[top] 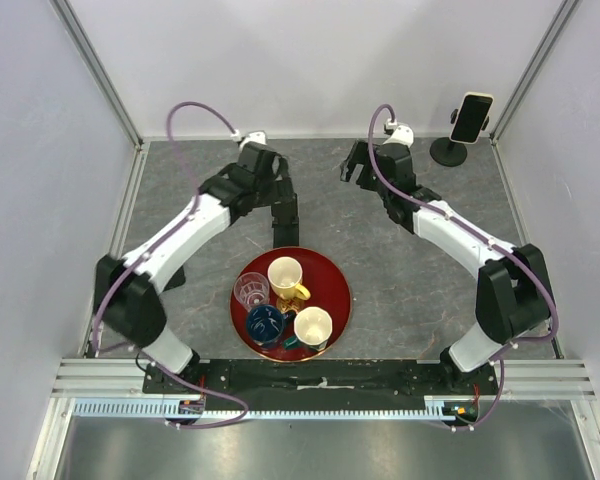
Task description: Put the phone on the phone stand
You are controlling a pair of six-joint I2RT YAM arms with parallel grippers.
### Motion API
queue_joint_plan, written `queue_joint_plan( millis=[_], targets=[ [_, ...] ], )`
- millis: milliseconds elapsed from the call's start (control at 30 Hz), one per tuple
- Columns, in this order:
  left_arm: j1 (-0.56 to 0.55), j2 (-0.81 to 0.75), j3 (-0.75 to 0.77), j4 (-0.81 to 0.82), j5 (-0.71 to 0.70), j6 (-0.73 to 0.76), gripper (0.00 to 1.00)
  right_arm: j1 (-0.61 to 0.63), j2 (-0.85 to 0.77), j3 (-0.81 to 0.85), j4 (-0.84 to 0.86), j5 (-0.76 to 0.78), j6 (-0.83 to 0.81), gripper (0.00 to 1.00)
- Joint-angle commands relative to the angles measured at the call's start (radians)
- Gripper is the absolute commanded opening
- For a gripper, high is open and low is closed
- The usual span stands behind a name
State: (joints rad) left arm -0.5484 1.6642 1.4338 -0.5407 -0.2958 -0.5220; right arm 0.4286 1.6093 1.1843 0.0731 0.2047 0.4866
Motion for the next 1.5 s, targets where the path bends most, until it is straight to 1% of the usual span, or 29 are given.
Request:
queue_joint_plan(
  millis=[0,67,100,167,200,233,267,300,367,400,433,500,533,633,700,767,867,1100,1200,1367,1433,1467],
  targets=[
    [0.076,-0.284,-0.108,0.037,-0.055,0.040,0.98,0.109,0.005,0.098,-0.067,0.073,0.116,0.98],
    [0.119,-0.386,-0.177,0.112,-0.069,0.089,0.98,0.165,0.009,0.135,-0.094,0.157,0.157,0.98],
    [0.174,-0.473,-0.243,0.137,-0.068,0.108,0.98,0.211,0.030,0.161,-0.122,0.177,0.176,0.98],
    [0.227,-0.561,-0.307,0.185,-0.091,0.157,0.98,0.257,0.066,0.254,-0.188,0.180,0.169,0.98],
    [0.275,-0.595,-0.367,0.227,-0.109,0.171,0.98,0.304,0.108,0.323,-0.234,0.188,0.158,0.98],
    [0.294,-0.666,-0.398,0.251,-0.126,0.197,0.98,0.330,0.132,0.360,-0.260,0.214,0.152,0.98],
    [0.307,-0.696,-0.465,0.275,-0.155,0.214,0.98,0.355,0.161,0.400,-0.289,0.264,0.136,0.98],
    [0.318,-0.728,-0.501,0.341,-0.170,0.232,0.98,0.399,0.228,0.498,-0.370,0.295,0.132,0.98],
    [0.320,-0.791,-0.591,0.395,-0.189,0.263,0.98,0.433,0.315,0.628,-0.490,0.363,0.138,0.98],
    [0.324,-0.803,-0.611,0.425,-0.186,0.260,0.98,0.452,0.409,0.767,-0.615,0.375,0.135,0.98],
    [0.327,-0.813,-0.619,0.420,-0.169,0.242,0.98,0.458,0.449,0.832,-0.674,0.390,0.142,0.98],
    [0.349,-0.808,-0.604,0.413,-0.122,0.220,0.93,0.476,0.516,0.926,-0.745,0.421,0.147,0.98],
    [0.358,-0.804,-0.596,0.412,-0.076,0.215,0.91,0.479,0.523,0.931,-0.746,0.430,0.162,0.98],
    [0.416,-0.785,-0.570,0.381,-0.010,0.162,0.89,0.490,0.529,0.933,-0.751,0.440,0.190,0.98],
    [0.448,-0.784,-0.575,0.375,0.009,0.137,0.88,0.502,0.529,0.916,-0.754,0.513,0.219,0.98],
    [0.461,-0.788,-0.575,0.370,0.021,0.129,0.86,0.503,0.549,0.917,-0.760,0.538,0.231,0.98],
    [0.461,-0.797,-0.579,0.372,0.029,0.126,0.85,0.503,0.589,0.962,-0.791,0.571,0.231,0.98],
    [0.462,-0.797,-0.581,0.372,0.044,0.122,0.84,0.501,0.640,0.994,-0.796,0.562,0.216,0.98],
    [0.462,-0.801,-0.582,0.370,0.043,0.123,0.84,0.498,0.655,0.997,-0.796,0.591,0.204,0.98],
    [0.462,-0.799,-0.585,0.370,0.044,0.126,0.83,0.466,0.672,0.989,-0.793,0.524,0.207,0.98],
    [0.462,-0.801,-0.585,0.370,0.046,0.126,0.82,0.461,0.673,0.983,-0.786,0.519,0.202,0.98],
    [0.462,-0.801,-0.585,0.370,0.047,0.128,0.82,0.460,0.669,0.977,-0.780,0.518,0.199,0.96]
  ],
)
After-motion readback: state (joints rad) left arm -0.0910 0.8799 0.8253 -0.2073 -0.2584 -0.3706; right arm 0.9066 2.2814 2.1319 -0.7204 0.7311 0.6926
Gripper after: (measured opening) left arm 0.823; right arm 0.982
